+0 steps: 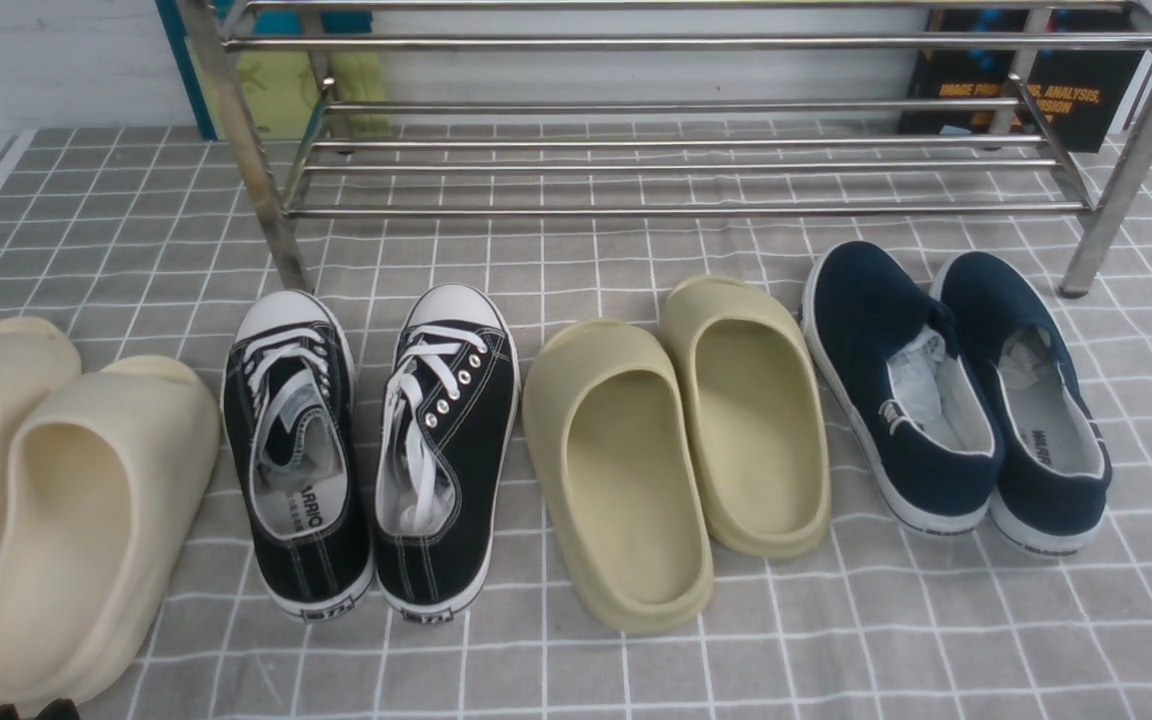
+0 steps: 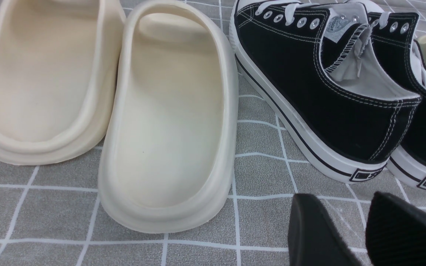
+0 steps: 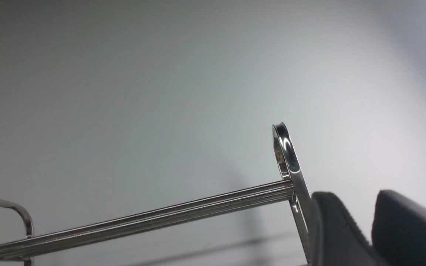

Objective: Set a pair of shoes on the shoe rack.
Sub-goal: Use the right arm to grab the shoe closest to it

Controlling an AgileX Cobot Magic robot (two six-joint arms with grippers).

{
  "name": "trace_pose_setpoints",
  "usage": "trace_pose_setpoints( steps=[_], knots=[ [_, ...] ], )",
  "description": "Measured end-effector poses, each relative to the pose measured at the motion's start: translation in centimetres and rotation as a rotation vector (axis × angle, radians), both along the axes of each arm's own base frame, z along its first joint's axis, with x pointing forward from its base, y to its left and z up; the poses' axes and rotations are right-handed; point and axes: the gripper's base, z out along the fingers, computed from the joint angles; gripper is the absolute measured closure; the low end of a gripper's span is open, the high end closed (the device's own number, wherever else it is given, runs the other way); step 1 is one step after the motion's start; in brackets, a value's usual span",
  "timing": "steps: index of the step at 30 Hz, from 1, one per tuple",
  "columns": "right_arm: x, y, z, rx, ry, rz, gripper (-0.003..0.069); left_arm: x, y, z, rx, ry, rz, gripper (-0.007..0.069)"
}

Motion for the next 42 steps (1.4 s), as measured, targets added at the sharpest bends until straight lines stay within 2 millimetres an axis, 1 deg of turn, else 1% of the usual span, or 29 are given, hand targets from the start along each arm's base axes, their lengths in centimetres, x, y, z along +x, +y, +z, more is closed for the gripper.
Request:
trace_pose_setpoints(
  steps=[2,3,4,5,6,7,8,9,11,12,13,14,17,18,19,21,23,25,26,27,29,30,33,34,35,37,39,41,42],
  knots=[
    [1.0,0.1,2.7,-0.039,0.157,-0.022,0.0584,0.0,0.0,0.0,0.000,0.000,0.000,0.0386],
    [1.2,0.1,2.9,-0.045,0.165,-0.024,0.0593,0.0,0.0,0.0,0.000,0.000,0.000,0.0386],
    [1.9,0.1,3.8,-0.078,0.263,-0.048,0.0633,0.0,0.0,0.0,0.000,0.000,0.000,0.0386],
    [3.3,-0.1,4.8,-0.122,0.381,-0.080,0.0659,0.0,0.0,0.0,0.000,0.000,0.000,0.0386],
    [3.6,-0.1,4.9,-0.134,0.399,-0.088,0.0659,0.0,0.0,0.0,0.000,0.000,0.000,0.0386],
    [5.1,-0.4,5.1,-0.159,0.530,-0.117,0.0661,0.0,0.0,0.0,0.000,0.000,0.000,0.0386],
    [6.5,-0.7,5.2,-0.165,0.621,-0.130,0.0661,0.0,0.0,0.0,0.000,0.000,0.000,0.0386],
    [6.8,-0.8,5.1,-0.167,0.648,-0.135,0.0661,0.0,0.0,0.0,0.000,0.000,0.000,0.0386],
    [8.8,-1.3,4.8,-0.155,0.793,-0.144,0.0659,0.0,0.0,0.0,0.000,0.000,0.000,0.0386],
    [10.8,-1.5,4.0,-0.131,0.962,-0.133,0.0659,0.0,0.0,0.0,0.000,0.000,0.000,0.0386],
    [11.0,-1.5,3.9,-0.127,0.981,-0.129,0.0659,0.0,0.0,0.0,0.000,0.000,0.000,0.0386],
    [12.9,-1.2,3.3,-0.136,1.158,-0.089,0.0658,0.0,0.0,0.0,0.000,0.000,0.000,0.0386],
    [15.7,0.5,2.5,-0.260,1.407,0.007,0.0657,0.0,0.0,0.0,0.000,0.000,0.000,0.0386],
    [16.1,0.8,2.4,-0.291,1.443,0.021,0.0657,0.0,0.0,0.0,0.000,0.000,0.000,0.0386],
    [17.5,2.2,1.6,-0.363,1.568,0.098,0.0653,0.0,0.0,0.0,0.000,0.000,0.000,0.0386],
    [19.6,4.1,0.9,-0.419,1.677,0.190,0.0638,0.0,0.0,0.0,0.000,0.000,0.000,0.0386],
    [21.6,5.8,0.2,-0.453,1.741,0.250,0.0606,0.0,0.0,0.0,0.000,0.000,0.000,0.0386],
    [22.5,6.7,-0.2,-0.466,1.768,0.282,0.0569,0.0,0.0,0.0,0.000,0.000,0.000,0.0386],
    [23.9,7.8,-1.0,-0.495,1.800,0.301,0.0511,0.0,0.0,0.0,0.000,0.000,0.000,0.0386],
    [24.7,8.4,-1.6,-0.512,1.821,0.311,0.0453,0.0,0.0,0.0,0.000,0.000,0.000,0.0386],
    [26.0,9.2,-2.8,-0.523,1.856,0.324,0.0363,0.0,0.0,0.0,0.000,0.000,0.000,0.0386],
    [26.9,9.7,-3.8,-0.530,1.876,0.329,0.0298,0.0,0.0,0.0,0.000,0.000,0.000,0.0386],
    [28.2,10.3,-5.5,-0.525,1.883,0.339,0.0210,0.0,0.0,0.0,0.000,0.000,0.000,0.0386],
    [28.7,10.6,-6.1,-0.521,1.879,0.344,0.0191,0.0,0.0,0.0,0.000,0.000,0.000,0.0386],
    [28.7,10.7,-6.1,-0.520,1.874,0.346,0.0188,0.0,0.0,0.0,0.000,0.000,0.000,0.0386],
    [29.7,11.3,-7.5,-0.522,1.857,0.352,0.0177,0.0,0.0,0.0,0.000,0.000,0.000,0.0386],
    [30.1,11.6,-8.1,-0.524,1.847,0.353,0.0188,0.0,0.0,0.0,0.000,0.000,0.000,0.0386],
    [31.2,12.0,-9.8,-0.533,1.827,0.349,0.0260,0.0,0.0,0.0,0.000,0.000,0.000,0.0386],
    [31.2,12.0,-9.8,-0.533,1.822,0.348,0.0268,0.0,0.0,0.0,0.000,0.000,0.000,0.0386]
  ],
)
